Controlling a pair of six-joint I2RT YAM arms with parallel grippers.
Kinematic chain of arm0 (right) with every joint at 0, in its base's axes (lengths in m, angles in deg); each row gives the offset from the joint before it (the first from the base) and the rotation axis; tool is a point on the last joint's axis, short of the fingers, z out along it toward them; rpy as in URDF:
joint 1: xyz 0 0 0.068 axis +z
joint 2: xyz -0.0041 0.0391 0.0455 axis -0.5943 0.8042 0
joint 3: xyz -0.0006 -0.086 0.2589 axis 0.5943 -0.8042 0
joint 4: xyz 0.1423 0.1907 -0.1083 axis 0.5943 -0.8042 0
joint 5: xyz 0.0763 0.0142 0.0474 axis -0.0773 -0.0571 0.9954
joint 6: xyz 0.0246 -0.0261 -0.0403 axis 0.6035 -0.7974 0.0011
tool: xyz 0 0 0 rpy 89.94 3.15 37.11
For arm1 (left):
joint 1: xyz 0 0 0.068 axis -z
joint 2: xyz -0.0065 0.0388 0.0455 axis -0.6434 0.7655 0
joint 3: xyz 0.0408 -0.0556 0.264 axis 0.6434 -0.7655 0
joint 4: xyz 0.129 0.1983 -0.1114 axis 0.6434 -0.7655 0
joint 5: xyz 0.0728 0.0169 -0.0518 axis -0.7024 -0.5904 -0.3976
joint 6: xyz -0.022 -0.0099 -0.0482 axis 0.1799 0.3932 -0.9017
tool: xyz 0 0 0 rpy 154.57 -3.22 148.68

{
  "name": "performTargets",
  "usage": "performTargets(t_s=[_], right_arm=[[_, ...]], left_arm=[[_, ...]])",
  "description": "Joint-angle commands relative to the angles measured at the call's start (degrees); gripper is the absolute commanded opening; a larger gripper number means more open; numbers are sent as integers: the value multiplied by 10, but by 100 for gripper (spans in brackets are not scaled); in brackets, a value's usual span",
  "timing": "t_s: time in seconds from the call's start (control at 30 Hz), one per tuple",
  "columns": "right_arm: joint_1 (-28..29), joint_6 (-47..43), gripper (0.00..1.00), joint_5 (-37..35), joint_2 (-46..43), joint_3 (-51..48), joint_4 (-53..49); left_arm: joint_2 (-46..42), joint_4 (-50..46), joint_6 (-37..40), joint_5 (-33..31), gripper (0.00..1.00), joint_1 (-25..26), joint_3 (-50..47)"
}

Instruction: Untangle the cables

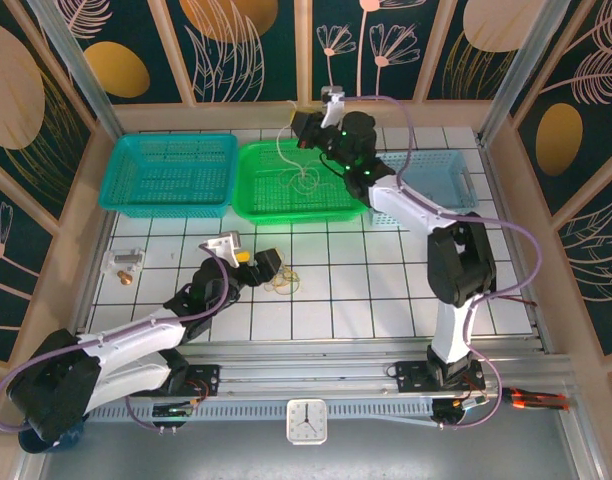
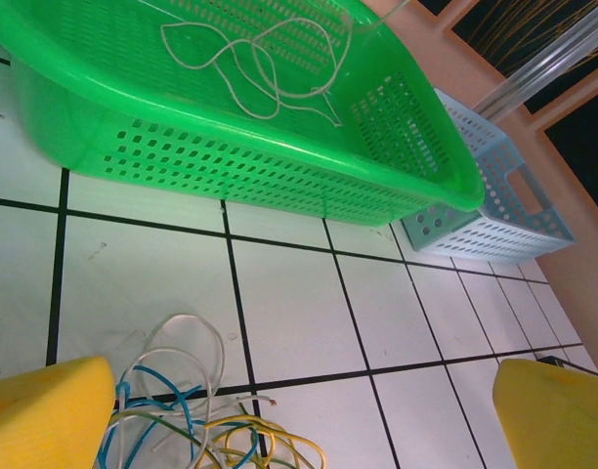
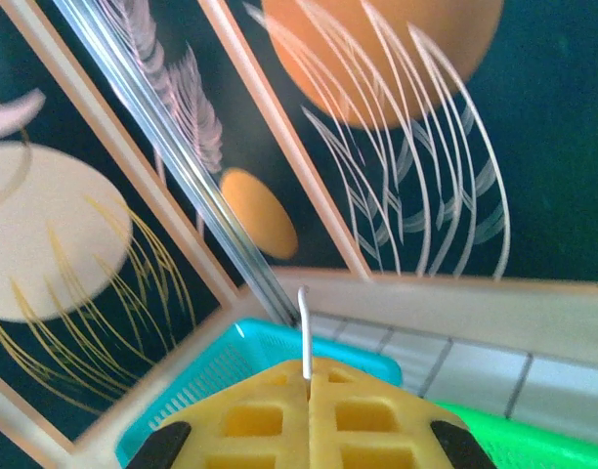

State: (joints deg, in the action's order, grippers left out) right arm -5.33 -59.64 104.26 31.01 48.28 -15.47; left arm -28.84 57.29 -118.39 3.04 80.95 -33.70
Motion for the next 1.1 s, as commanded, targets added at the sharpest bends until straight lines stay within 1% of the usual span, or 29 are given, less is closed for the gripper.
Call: performTargets(t_s=[0.0, 0.07, 0.1, 0.13, 0.2, 0.27, 0.3, 0.37, 0.5, 0.6, 0.7, 0.83, 0.97, 1.07], right_arm=[[-1, -40, 0, -7, 38, 9, -61], [-1, -56, 0, -12, 48, 7, -88], [-1, -66, 5, -13, 53, 9, -105], [-1, -76, 17, -16, 57, 12, -123], [-8, -81, 45, -29, 55, 18, -156], [-22, -72, 59, -40, 43, 33, -186], [-34, -52, 64, -38, 34, 34, -188], [-54, -17, 69, -10, 15, 23, -175], [-62, 18, 70, -7, -33, -20, -156], [-58, 41, 69, -6, -78, -78, -136], [-51, 50, 69, -9, -123, -135, -125], [-37, 49, 68, -18, -176, -195, -139], [-17, 48, 67, -33, -227, -260, -151], [-2, 48, 67, -49, -262, -306, -159]], left_arm=[[5, 19, -9, -6, 99, -2, 19], [8, 19, -8, -5, 99, -2, 20], [9, 19, -8, -5, 99, -1, 20], [10, 20, -8, -5, 99, -2, 20], [12, 19, -7, -5, 99, -2, 22], [13, 15, -5, -5, 99, -1, 25], [15, 15, -5, -7, 99, -2, 25], [20, 18, -5, -9, 99, -2, 27], [36, 21, -8, -9, 99, -2, 35], [46, 18, -11, -8, 99, -3, 44], [54, 11, -15, -4, 99, -2, 56], [60, -17, -12, -3, 99, -4, 82], [63, -63, -13, -4, 99, -19, 109], [65, -92, -21, 19, 99, -45, 120]])
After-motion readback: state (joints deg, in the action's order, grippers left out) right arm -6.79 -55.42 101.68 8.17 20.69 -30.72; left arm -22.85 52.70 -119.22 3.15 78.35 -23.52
